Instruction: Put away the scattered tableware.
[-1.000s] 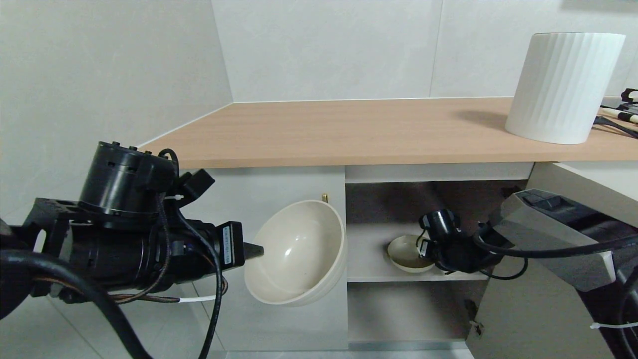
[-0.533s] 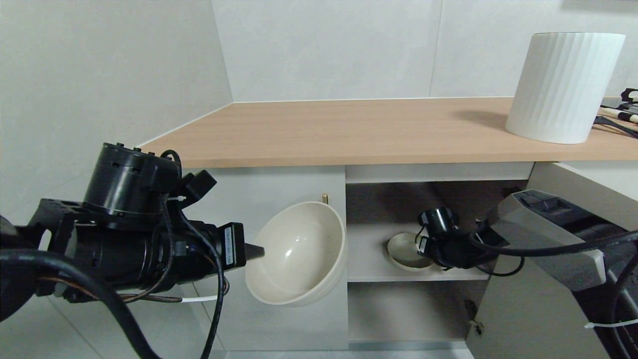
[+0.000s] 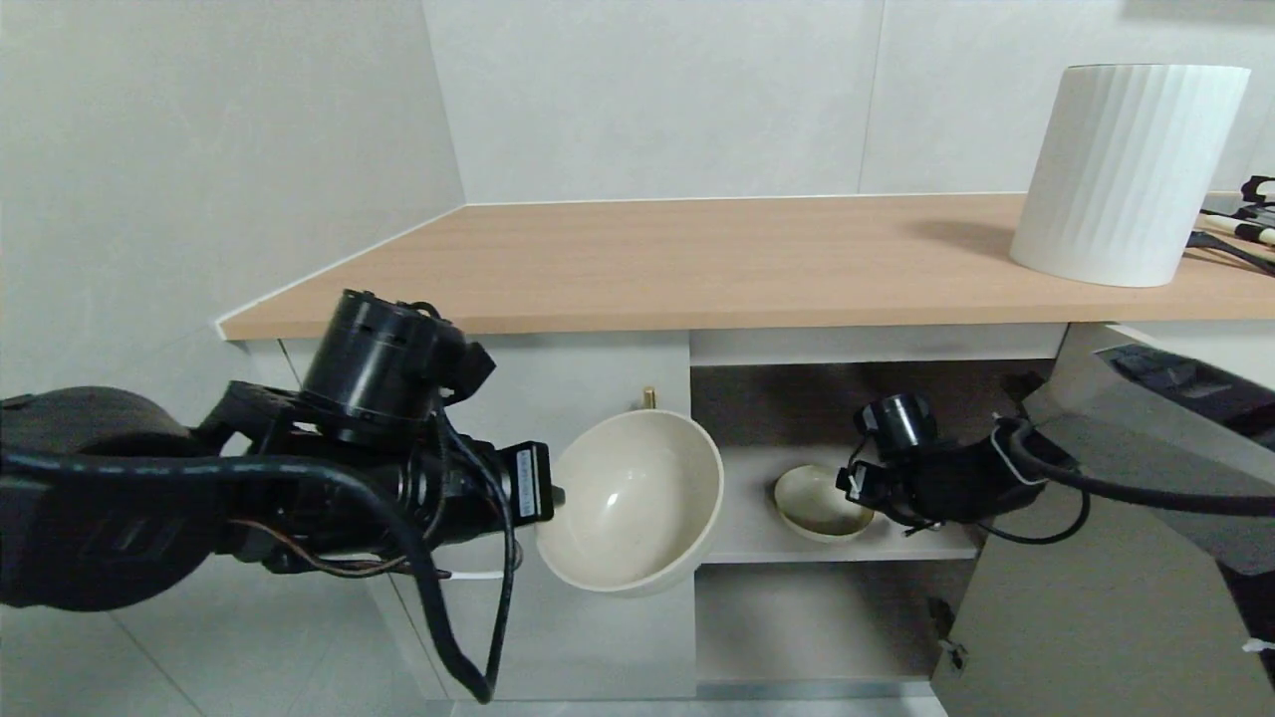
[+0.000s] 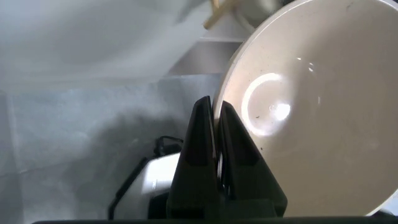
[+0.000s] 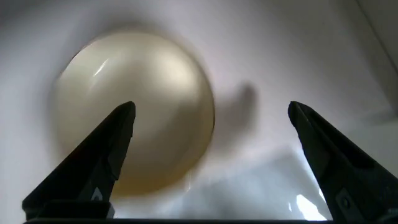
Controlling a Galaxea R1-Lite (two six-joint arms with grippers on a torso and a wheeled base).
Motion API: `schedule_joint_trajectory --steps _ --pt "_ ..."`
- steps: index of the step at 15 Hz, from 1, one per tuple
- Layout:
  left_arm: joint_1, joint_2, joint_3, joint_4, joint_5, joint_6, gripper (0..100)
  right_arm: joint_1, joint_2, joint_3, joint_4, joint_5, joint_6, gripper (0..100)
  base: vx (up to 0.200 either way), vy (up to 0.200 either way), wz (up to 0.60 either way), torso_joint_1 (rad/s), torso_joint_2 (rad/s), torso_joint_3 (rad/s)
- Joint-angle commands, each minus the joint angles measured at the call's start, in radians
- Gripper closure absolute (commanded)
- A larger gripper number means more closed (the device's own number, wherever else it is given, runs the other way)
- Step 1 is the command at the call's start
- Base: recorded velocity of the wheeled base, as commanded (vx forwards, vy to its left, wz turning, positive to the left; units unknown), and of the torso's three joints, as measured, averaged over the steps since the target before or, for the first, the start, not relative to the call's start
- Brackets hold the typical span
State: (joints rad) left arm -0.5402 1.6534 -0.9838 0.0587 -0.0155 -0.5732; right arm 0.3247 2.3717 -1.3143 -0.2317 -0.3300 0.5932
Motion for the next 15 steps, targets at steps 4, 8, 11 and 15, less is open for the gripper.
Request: schedule_joint_trajectory --steps 4,8,11,15 --pt "-0.144 0.17 -0.042 0.113 0.081 0.021 100 0.148 -0.523 0.109 0.448 0.312 -0.073 0 0.0 0.0 0.0 0.0 0.0 0.0" --pt "-0.181 0.198 -0.035 0.115 0.175 0.061 100 0.323 -0.695 0.178 0.526 0.325 -0.104 0 0.0 0.0 0.0 0.0 0.0 0.0" --pt "-0.221 0.197 -0.033 0.116 0.192 0.059 100 0.395 -0.666 0.221 0.526 0.324 -0.144 0 0.0 0.0 0.0 0.0 0.0 0.0" --pt "-0.234 0.187 -0.035 0.116 0.213 0.055 100 0.432 -0.552 0.225 0.52 0.318 -0.151 0 0.0 0.0 0.0 0.0 0.0 0.0"
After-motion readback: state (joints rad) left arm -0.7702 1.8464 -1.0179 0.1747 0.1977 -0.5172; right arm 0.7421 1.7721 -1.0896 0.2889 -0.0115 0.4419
